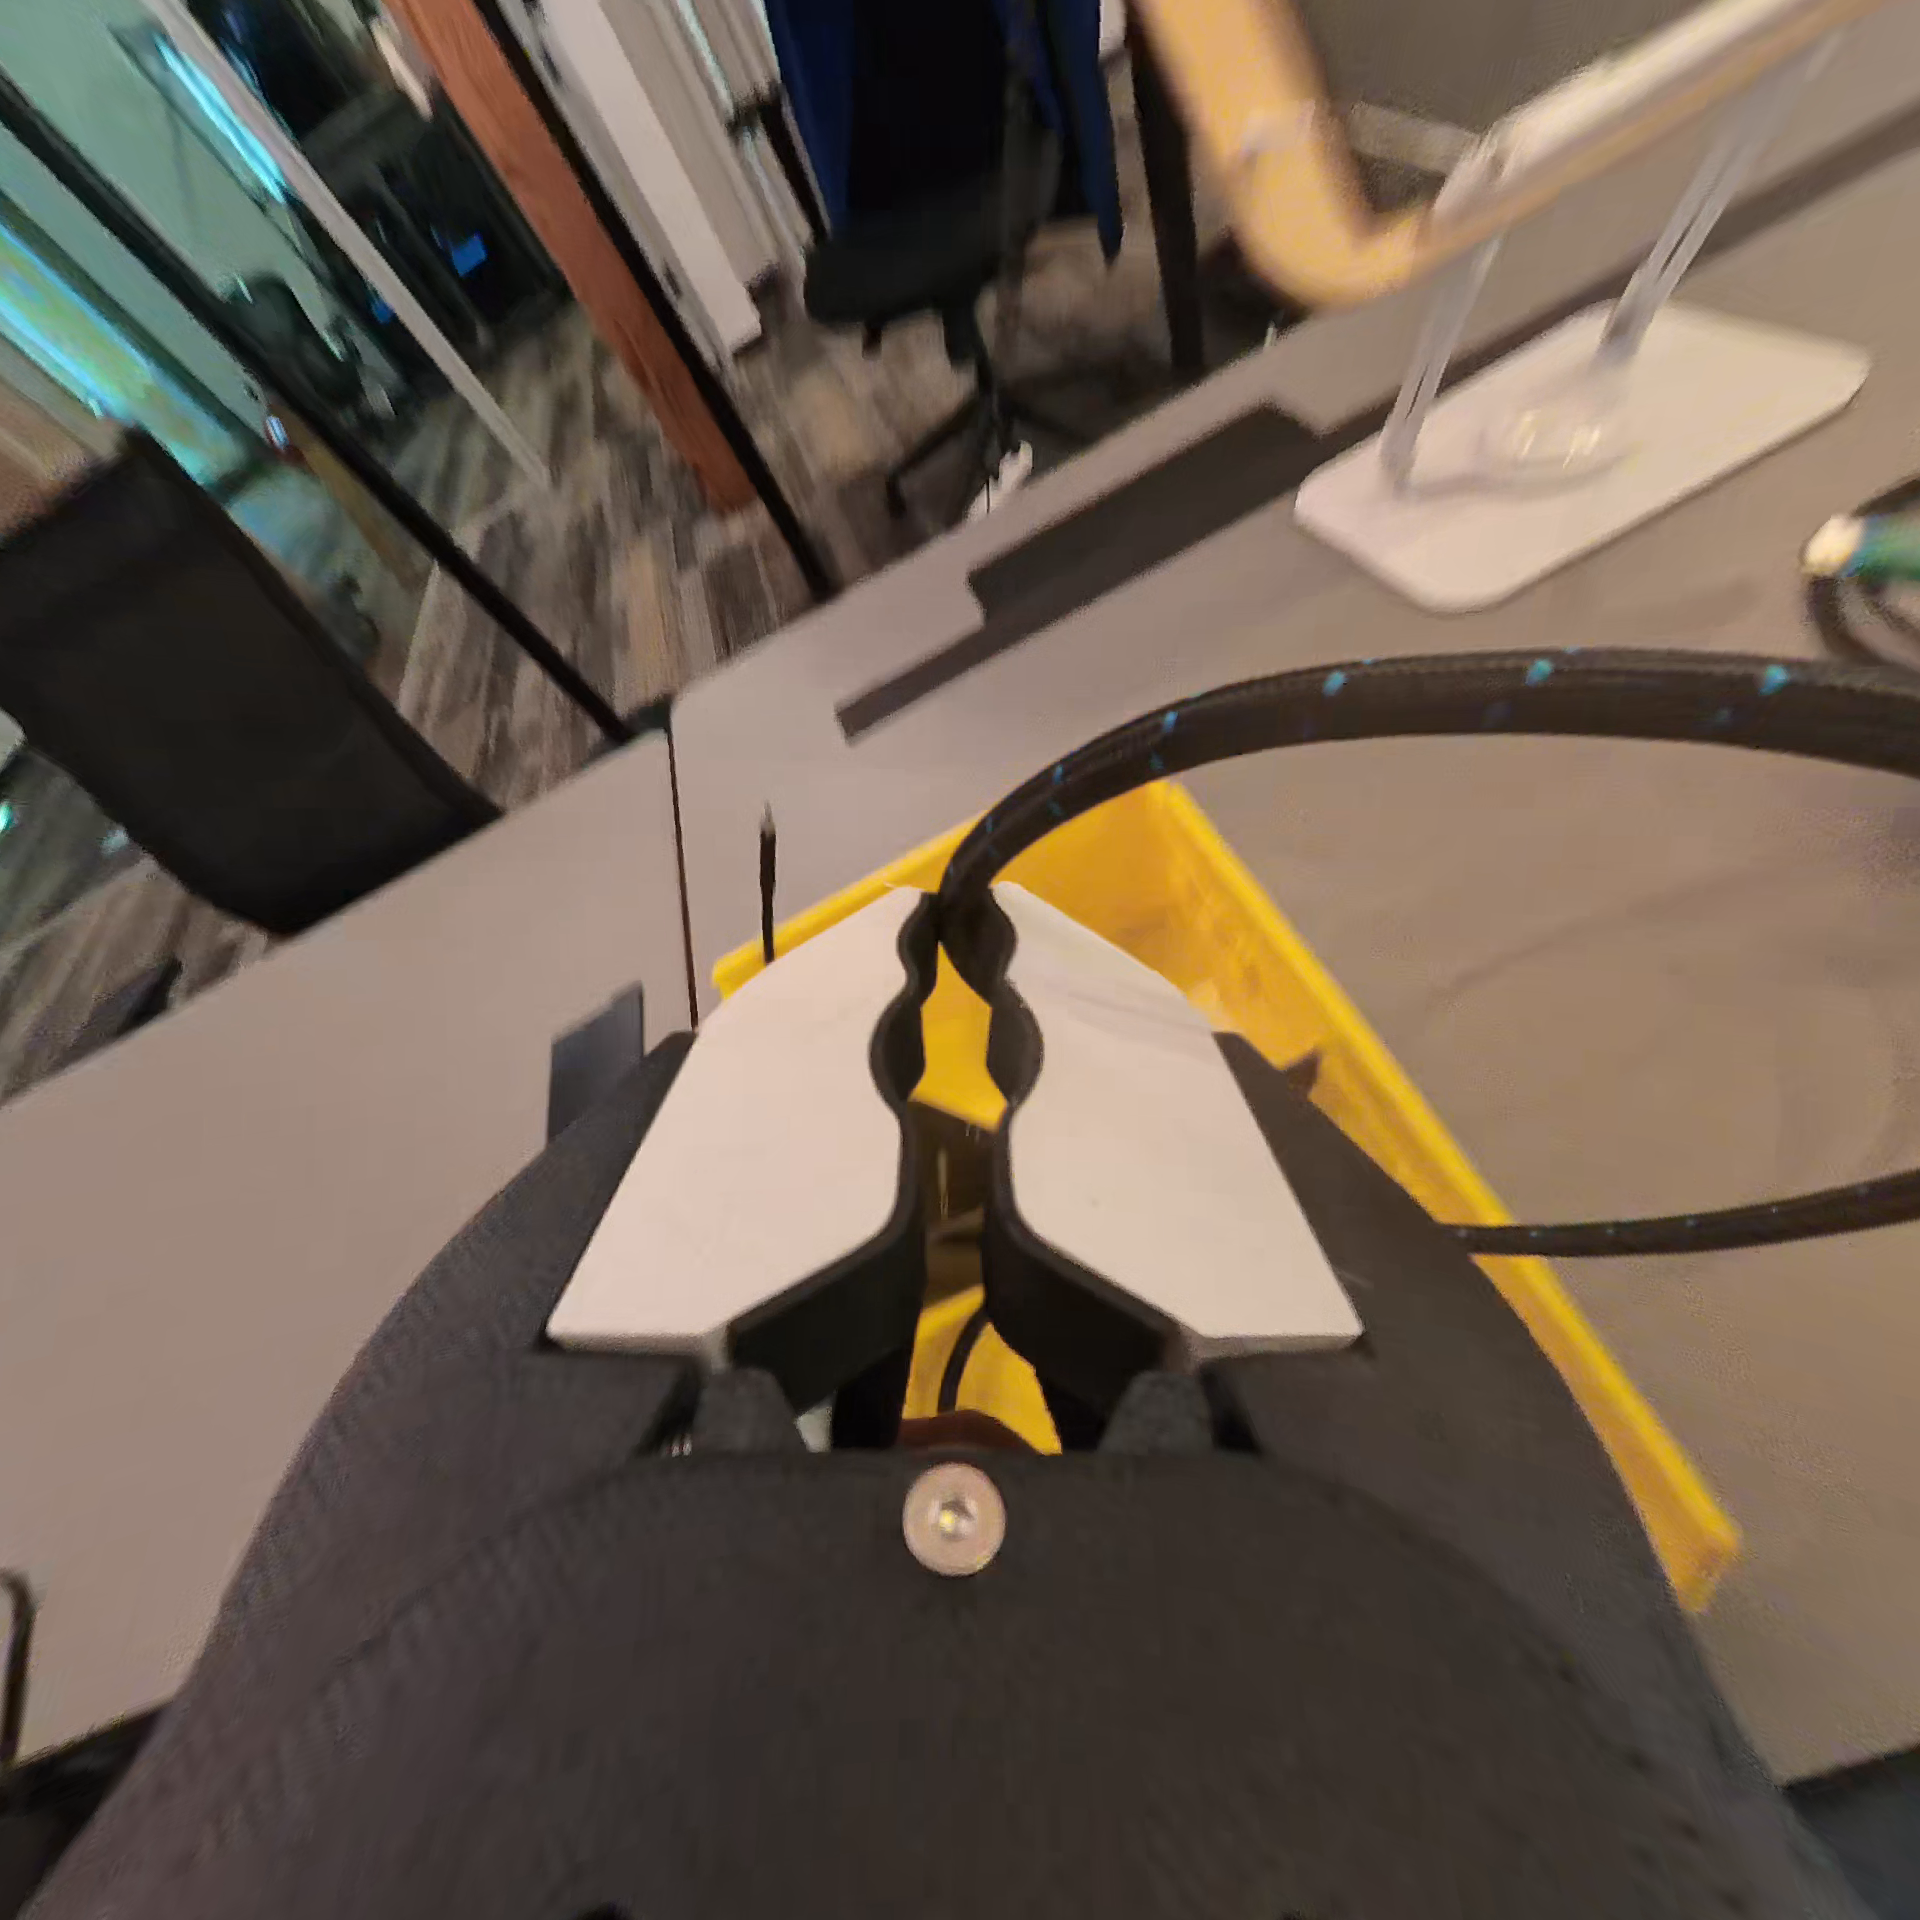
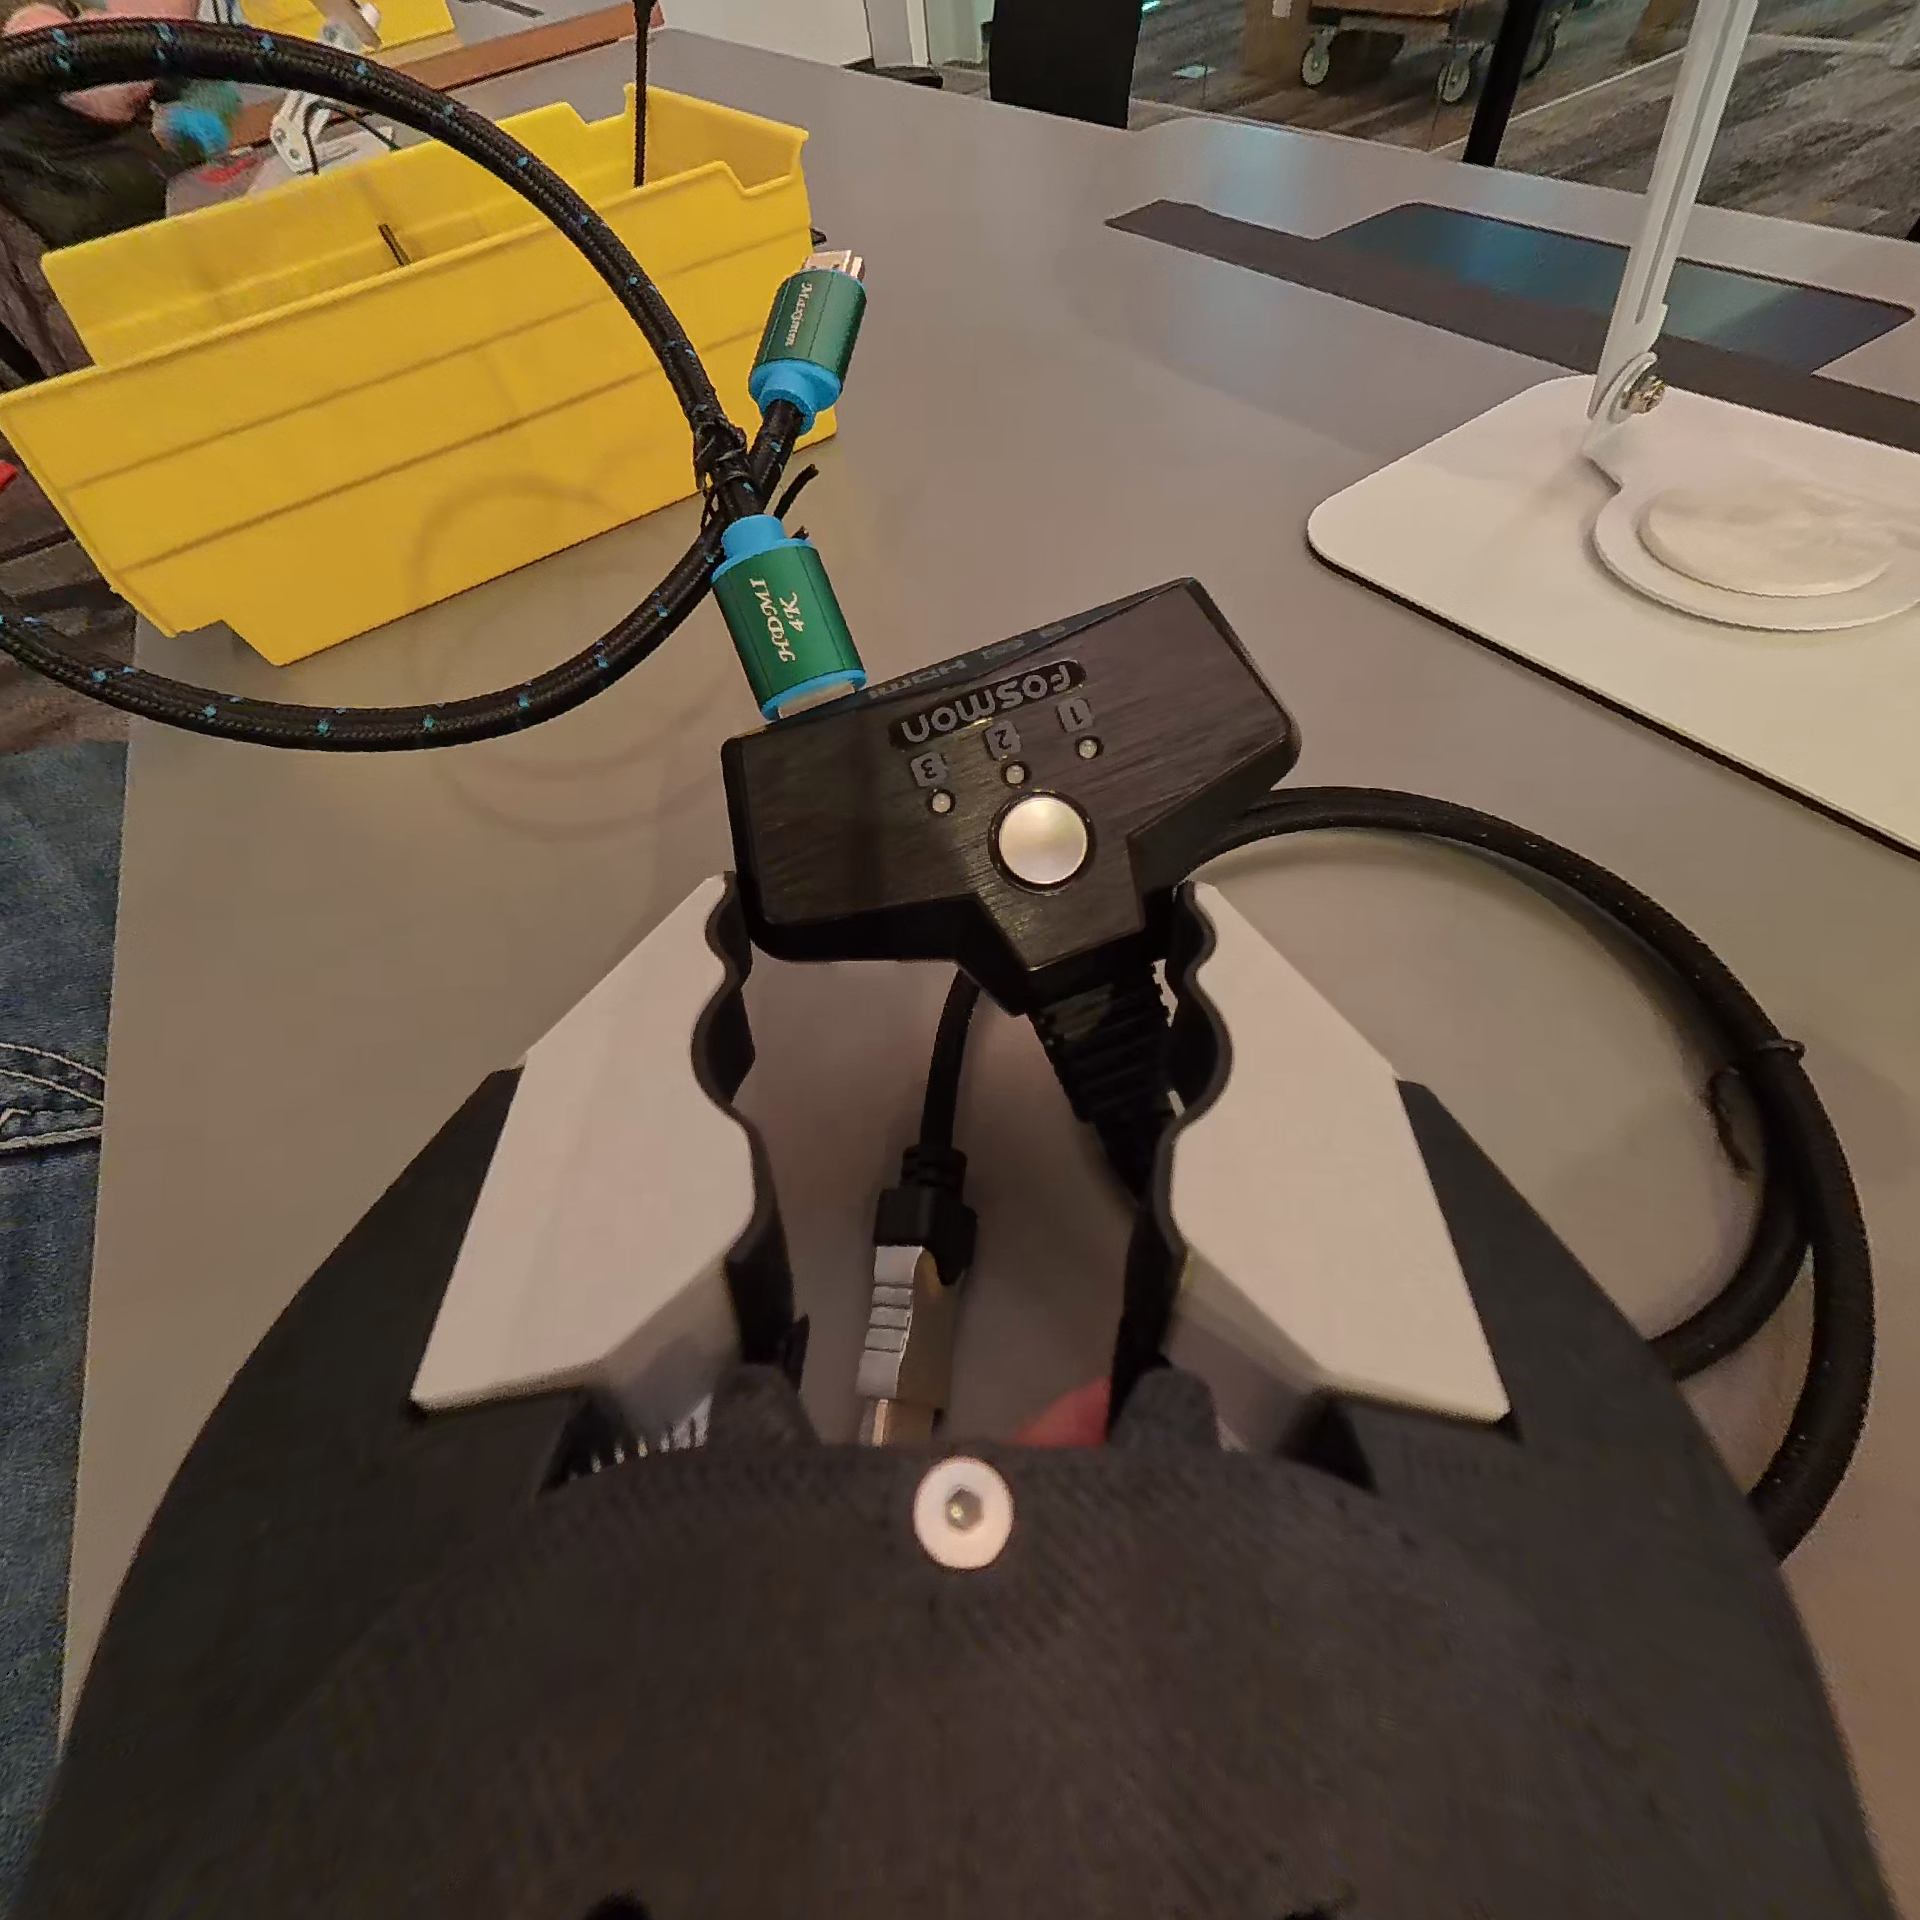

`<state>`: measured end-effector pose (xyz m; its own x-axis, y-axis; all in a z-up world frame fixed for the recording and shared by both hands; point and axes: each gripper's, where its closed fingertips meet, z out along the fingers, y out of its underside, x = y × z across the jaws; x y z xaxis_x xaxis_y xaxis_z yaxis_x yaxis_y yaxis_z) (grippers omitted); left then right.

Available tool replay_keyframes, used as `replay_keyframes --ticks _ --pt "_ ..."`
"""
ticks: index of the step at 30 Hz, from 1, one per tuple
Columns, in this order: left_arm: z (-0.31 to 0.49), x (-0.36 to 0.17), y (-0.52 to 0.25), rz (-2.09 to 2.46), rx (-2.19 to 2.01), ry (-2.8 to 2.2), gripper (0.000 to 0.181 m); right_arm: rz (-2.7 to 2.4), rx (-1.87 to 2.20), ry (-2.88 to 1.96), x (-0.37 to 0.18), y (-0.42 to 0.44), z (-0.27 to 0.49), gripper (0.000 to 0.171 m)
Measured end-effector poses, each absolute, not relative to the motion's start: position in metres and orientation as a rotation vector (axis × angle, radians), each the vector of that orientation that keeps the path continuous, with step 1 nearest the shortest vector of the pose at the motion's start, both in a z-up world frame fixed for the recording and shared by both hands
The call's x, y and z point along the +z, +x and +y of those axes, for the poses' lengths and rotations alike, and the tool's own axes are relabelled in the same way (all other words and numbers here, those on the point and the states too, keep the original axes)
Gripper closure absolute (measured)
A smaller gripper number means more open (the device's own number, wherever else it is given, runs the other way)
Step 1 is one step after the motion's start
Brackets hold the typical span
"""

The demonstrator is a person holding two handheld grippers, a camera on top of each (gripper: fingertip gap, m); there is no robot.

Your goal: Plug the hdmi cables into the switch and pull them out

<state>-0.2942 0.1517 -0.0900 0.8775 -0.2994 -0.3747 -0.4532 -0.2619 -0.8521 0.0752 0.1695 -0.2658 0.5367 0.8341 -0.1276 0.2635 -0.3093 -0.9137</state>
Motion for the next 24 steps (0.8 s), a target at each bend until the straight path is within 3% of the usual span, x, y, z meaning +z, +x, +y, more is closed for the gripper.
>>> replay_keyframes --ticks 4,8,15,24 --pt "0.141 -0.030 -0.243 0.586 0.056 -1.662 0.175 -0.891 0.762 -1.836 -0.265 0.077 0.171 0.092" --pt "0.137 -0.025 -0.173 0.668 -0.100 -1.598 0.175 -0.850 0.750 -1.830 -0.262 0.083 0.175 0.092" --pt "0.159 -0.107 -0.083 0.665 -0.177 -1.705 0.175 -0.620 0.662 -1.872 -0.259 0.119 0.200 0.092" --pt "0.165 -0.200 -0.034 0.665 -0.265 -1.741 0.175 -0.557 0.652 -1.877 -0.258 0.132 0.206 0.093"
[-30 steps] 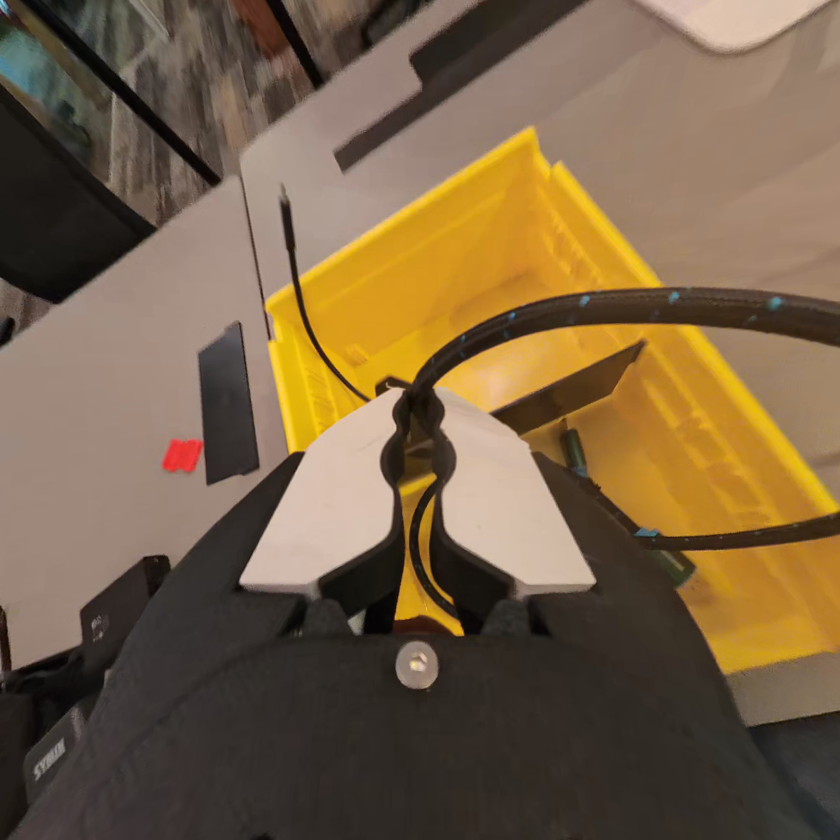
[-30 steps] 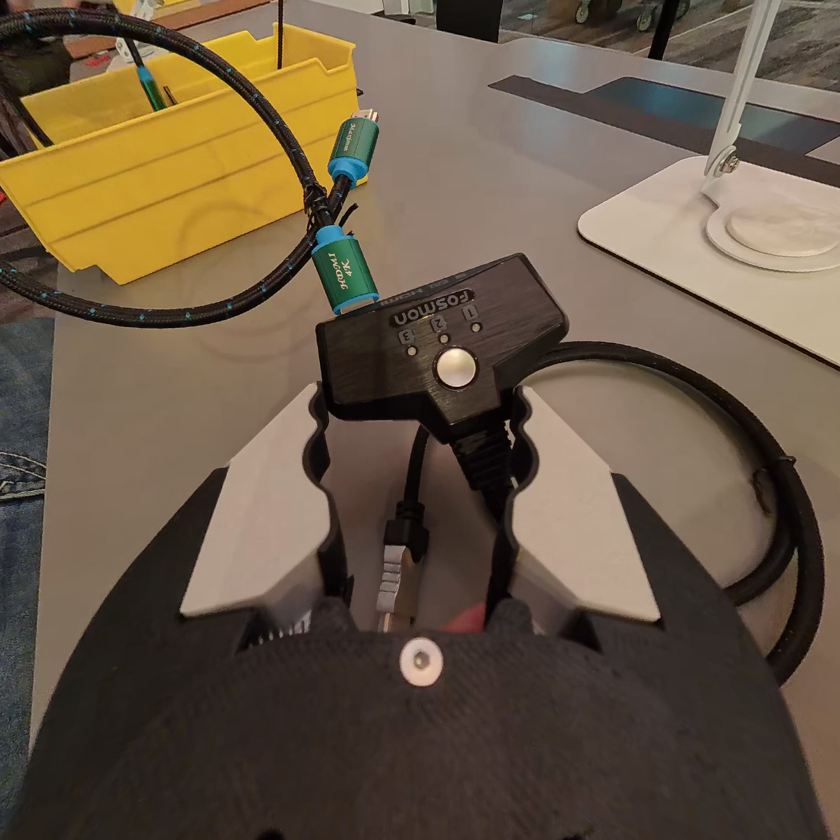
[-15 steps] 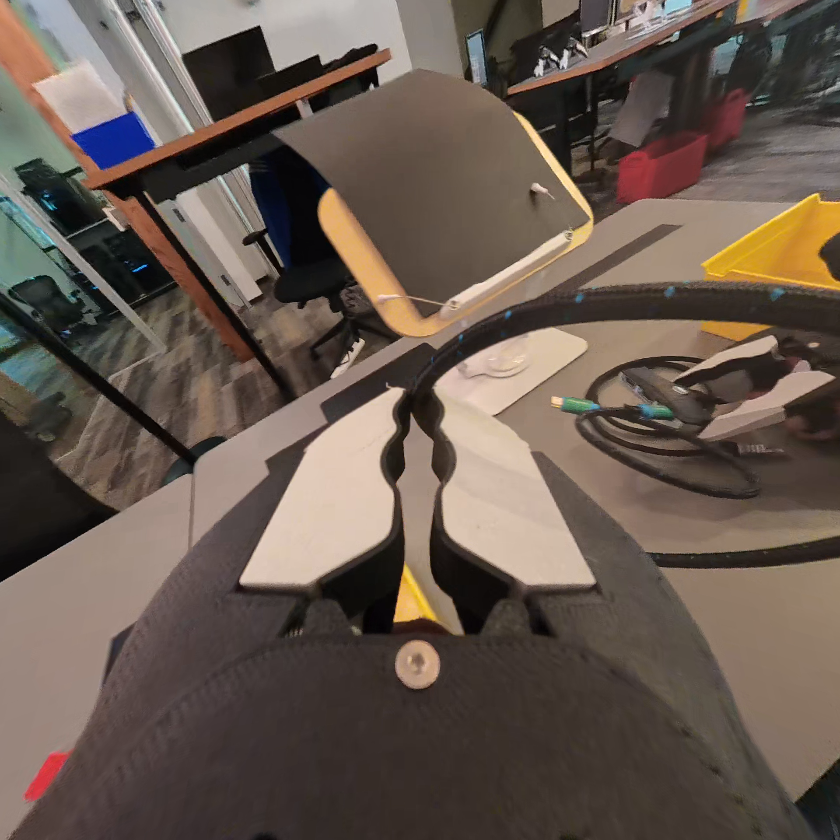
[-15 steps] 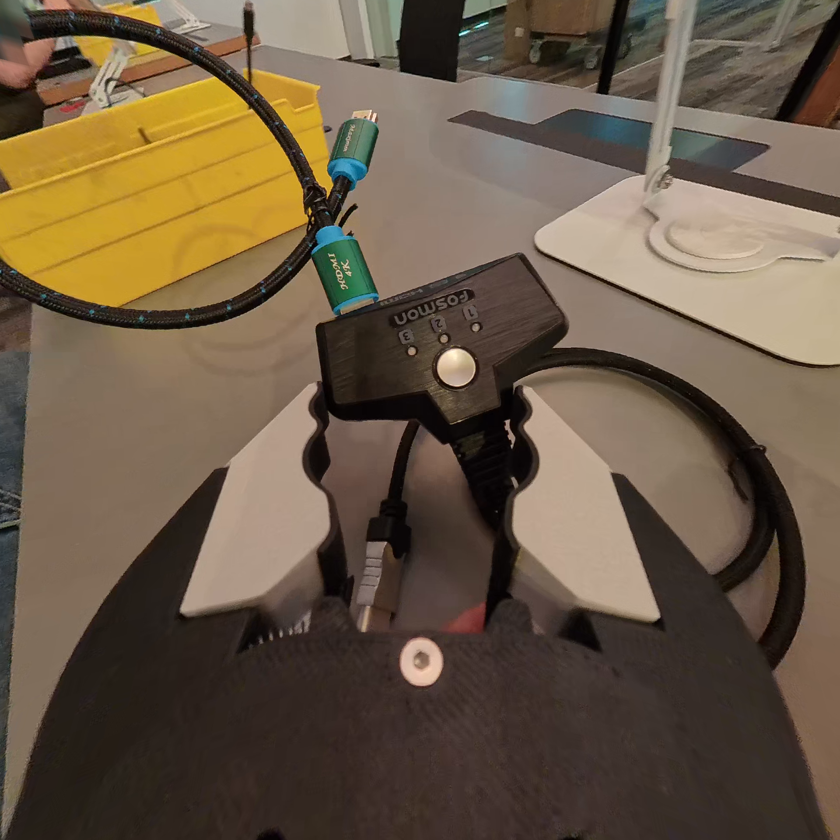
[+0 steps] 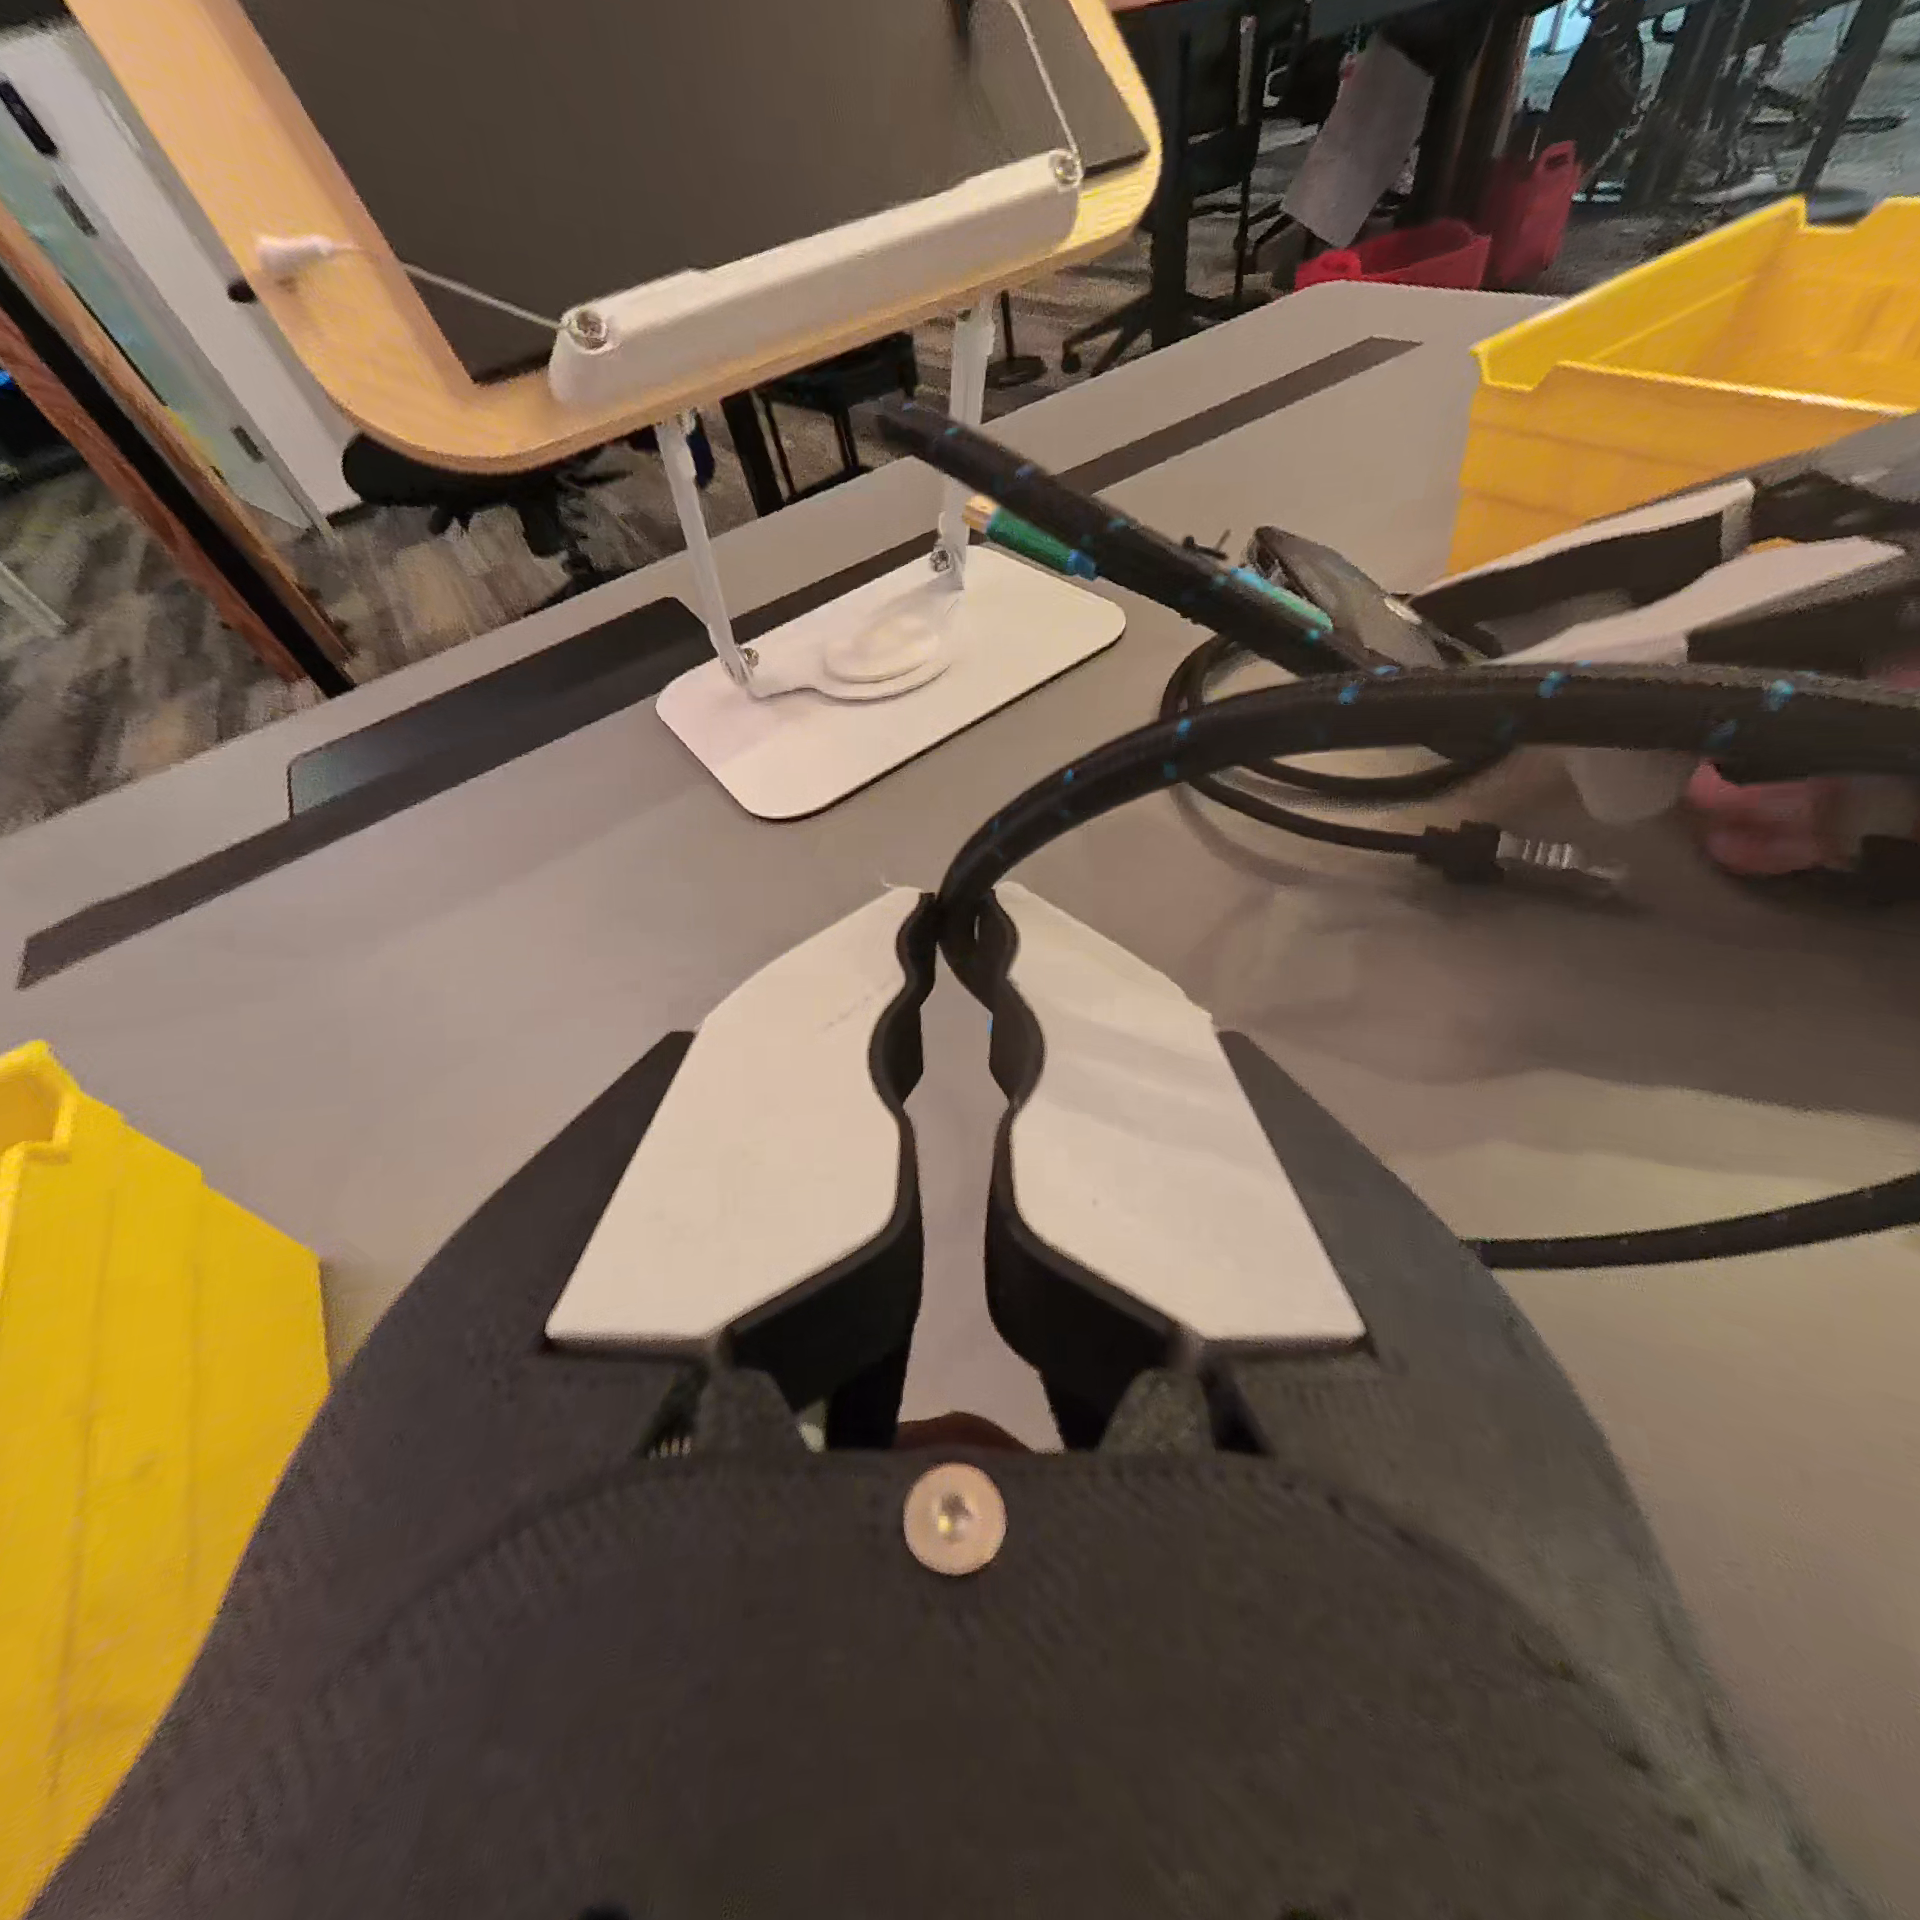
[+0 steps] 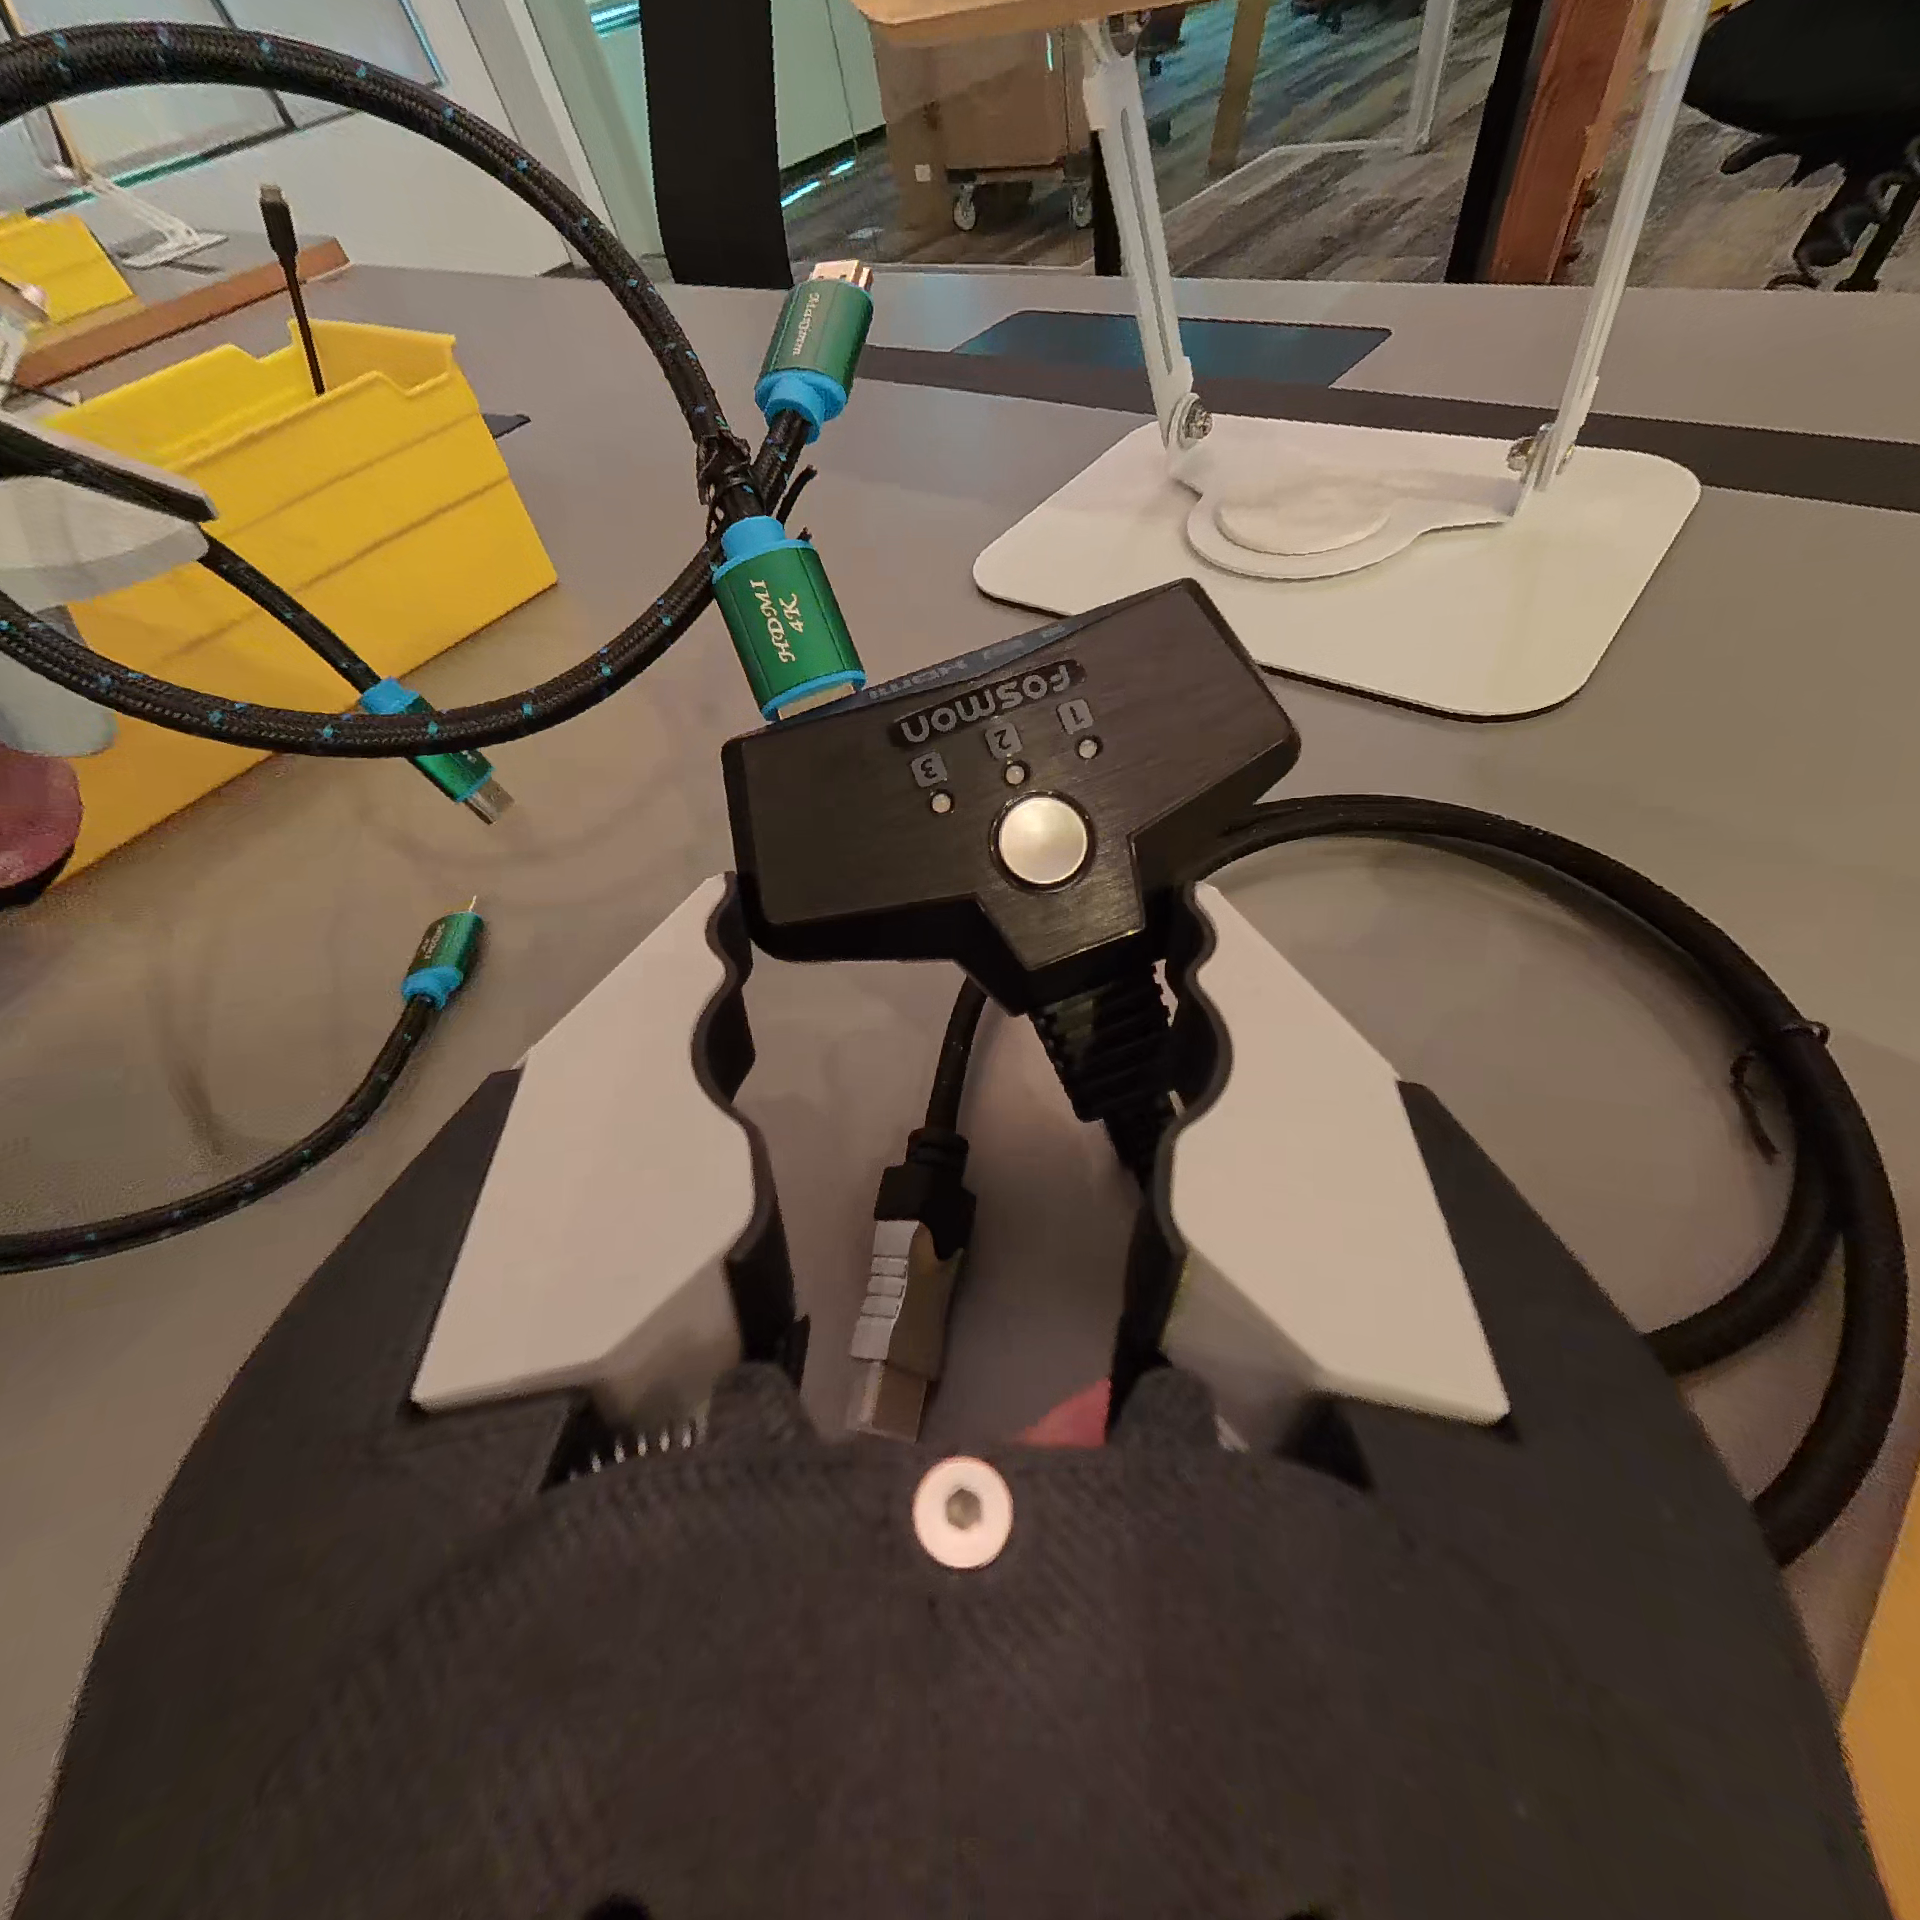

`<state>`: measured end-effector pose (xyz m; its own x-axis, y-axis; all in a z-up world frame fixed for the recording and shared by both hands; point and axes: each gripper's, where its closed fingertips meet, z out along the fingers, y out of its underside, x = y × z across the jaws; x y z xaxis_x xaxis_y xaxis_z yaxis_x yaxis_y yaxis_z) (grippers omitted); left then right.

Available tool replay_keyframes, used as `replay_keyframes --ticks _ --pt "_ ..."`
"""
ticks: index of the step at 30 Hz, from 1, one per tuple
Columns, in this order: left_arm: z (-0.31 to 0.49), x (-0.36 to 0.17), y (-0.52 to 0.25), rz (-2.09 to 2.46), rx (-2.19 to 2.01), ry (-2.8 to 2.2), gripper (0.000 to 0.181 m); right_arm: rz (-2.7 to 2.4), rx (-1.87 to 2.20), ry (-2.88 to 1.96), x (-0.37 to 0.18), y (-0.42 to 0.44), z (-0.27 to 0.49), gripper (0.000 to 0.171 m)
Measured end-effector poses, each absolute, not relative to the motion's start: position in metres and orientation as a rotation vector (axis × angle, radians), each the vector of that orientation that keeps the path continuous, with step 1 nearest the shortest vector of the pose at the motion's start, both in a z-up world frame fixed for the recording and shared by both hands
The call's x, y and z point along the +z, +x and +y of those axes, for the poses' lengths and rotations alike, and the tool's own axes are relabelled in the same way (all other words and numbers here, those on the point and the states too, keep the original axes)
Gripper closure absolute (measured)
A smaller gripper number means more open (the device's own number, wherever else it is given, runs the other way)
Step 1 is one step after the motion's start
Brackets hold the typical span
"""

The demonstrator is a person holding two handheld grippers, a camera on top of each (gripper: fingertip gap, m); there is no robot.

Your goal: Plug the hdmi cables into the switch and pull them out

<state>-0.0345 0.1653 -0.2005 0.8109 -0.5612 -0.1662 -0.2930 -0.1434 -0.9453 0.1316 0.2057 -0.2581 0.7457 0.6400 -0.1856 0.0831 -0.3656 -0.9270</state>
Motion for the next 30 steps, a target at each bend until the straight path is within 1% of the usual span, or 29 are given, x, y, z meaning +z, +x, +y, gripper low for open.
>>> replay_keyframes --ticks 4,7,15,18,21,27,30 --pt "0.151 -0.217 -0.046 0.715 -0.270 -1.789 0.171 -0.584 0.633 -1.885 -0.261 0.129 0.205 0.093" --pt "0.139 -0.233 -0.061 0.734 -0.252 -1.856 0.172 -0.592 0.626 -1.885 -0.261 0.128 0.205 0.093" --pt "0.098 -0.279 -0.079 0.794 -0.320 -2.136 0.166 -0.617 0.611 -1.891 -0.263 0.126 0.204 0.093" --pt "0.085 -0.284 -0.081 0.801 -0.359 -2.191 0.165 -0.627 0.609 -1.895 -0.264 0.125 0.203 0.093" --pt "0.070 -0.294 -0.086 0.859 -0.353 -2.282 0.159 -0.635 0.605 -1.896 -0.265 0.124 0.202 0.093" --pt "0.050 -0.306 -0.101 0.898 -0.282 -2.393 0.156 -0.655 0.589 -1.901 -0.266 0.122 0.202 0.093" --pt "0.052 -0.303 -0.104 0.847 -0.287 -2.367 0.159 -0.663 0.584 -1.904 -0.267 0.121 0.201 0.092"
